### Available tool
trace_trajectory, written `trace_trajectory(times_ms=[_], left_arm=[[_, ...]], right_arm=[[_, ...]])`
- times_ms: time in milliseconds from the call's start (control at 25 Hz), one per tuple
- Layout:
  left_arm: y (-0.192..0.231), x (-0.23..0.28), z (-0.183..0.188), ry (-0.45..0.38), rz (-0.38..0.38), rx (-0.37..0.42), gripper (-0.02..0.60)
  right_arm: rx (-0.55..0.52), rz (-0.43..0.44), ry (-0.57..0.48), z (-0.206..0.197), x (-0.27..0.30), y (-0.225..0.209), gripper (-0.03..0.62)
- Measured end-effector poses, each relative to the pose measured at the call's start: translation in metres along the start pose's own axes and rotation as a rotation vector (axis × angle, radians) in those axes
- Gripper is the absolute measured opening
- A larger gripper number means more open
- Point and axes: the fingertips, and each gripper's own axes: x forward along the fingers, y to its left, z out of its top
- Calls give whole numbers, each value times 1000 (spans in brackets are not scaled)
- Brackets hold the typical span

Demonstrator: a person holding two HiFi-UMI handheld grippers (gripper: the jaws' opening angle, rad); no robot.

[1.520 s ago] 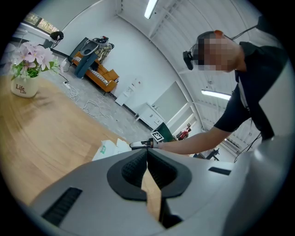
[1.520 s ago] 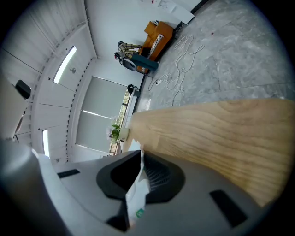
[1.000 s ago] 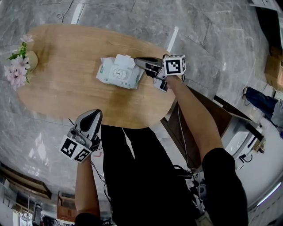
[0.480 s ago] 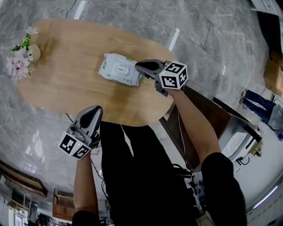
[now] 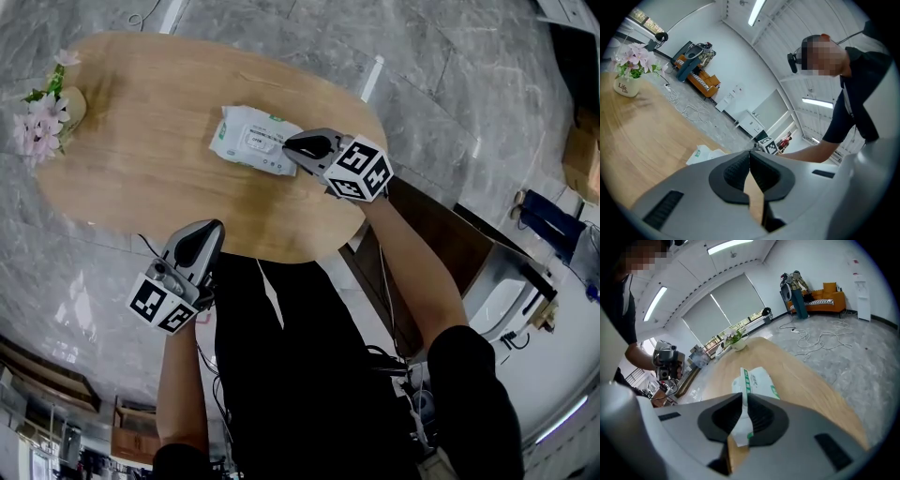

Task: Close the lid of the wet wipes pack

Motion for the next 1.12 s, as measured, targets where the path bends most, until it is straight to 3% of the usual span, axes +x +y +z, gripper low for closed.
trace_trajectory(times_ms=[360,680,1120], left_arm=[[0,0,-8,12,-3,-12,17],[1,1,-12,18,-7,-23,17],[8,0,-14,16,1,-34,17]], right_arm=[[-34,41,76,-17,16,10,52],[43,73,77,-22,30,9,41],[-77,-55,128,-14,48,-1,14]])
